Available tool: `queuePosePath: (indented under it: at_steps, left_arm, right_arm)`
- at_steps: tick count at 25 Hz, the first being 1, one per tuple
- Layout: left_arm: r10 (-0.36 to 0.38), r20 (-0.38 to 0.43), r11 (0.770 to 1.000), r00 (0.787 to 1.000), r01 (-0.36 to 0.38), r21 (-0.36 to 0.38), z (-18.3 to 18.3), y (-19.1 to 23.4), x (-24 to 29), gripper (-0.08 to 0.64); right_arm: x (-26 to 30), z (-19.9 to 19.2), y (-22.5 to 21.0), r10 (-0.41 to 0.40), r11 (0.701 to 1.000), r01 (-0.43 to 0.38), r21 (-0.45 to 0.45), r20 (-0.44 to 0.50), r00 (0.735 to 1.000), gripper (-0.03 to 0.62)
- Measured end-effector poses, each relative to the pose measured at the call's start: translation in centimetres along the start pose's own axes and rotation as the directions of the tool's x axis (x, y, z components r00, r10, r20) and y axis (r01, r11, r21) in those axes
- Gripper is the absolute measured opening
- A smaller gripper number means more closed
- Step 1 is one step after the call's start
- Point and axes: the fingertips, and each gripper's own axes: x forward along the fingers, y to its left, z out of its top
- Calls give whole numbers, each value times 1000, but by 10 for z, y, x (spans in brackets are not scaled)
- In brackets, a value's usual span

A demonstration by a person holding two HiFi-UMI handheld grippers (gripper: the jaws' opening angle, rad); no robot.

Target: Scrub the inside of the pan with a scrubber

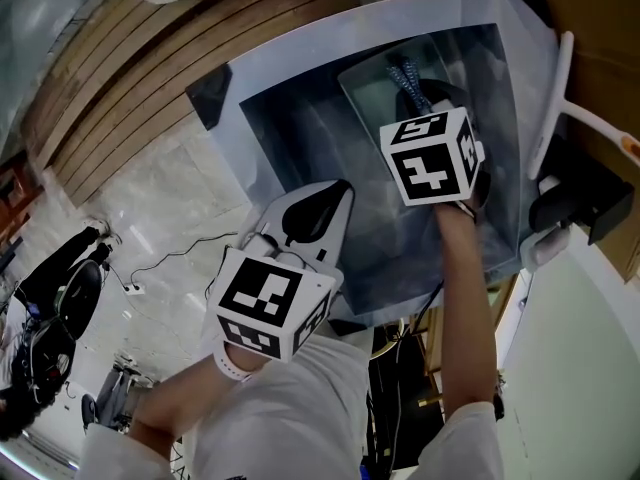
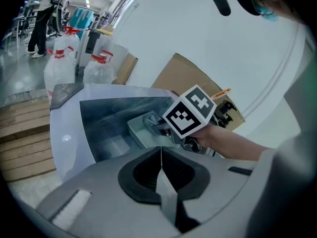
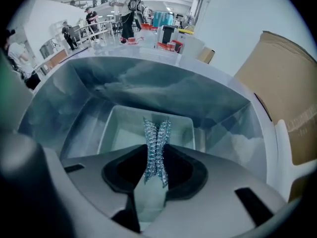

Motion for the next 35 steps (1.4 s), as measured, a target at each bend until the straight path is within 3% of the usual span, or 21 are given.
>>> queuePosePath:
  at_steps: [11, 16, 26, 29, 32, 35]
  left_arm:
    - [8, 4, 1000, 1000, -8, -20, -1, 7, -3, 6]
    - [11, 7, 1000, 1000, -11, -26, -3, 8, -5, 6]
    - [18, 25, 1000, 1000, -17, -22, 3, 9, -12, 6]
    - [15, 29, 1000, 999, -15, -12, 6, 8, -14, 6]
    - [14, 29, 1000, 999, -14, 1, 11, 7, -15, 6]
    - [12, 29, 1000, 999, -13, 12, 18, 7, -17, 6]
  right_arm:
    - [-7, 9, 47, 166, 986, -168, 21, 67, 984, 97]
    - [-12, 12, 64, 271, 958, -278, 63, 107, 957, 97]
    - [-32, 17, 67, 344, 919, -377, 116, 229, 911, 97]
    - [-45, 25, 55, 311, 905, -379, 195, 306, 900, 100]
    - [-49, 26, 33, 190, 897, -304, 320, 340, 921, 103]
    - [-42, 19, 16, 80, 837, -247, 489, 336, 938, 106]
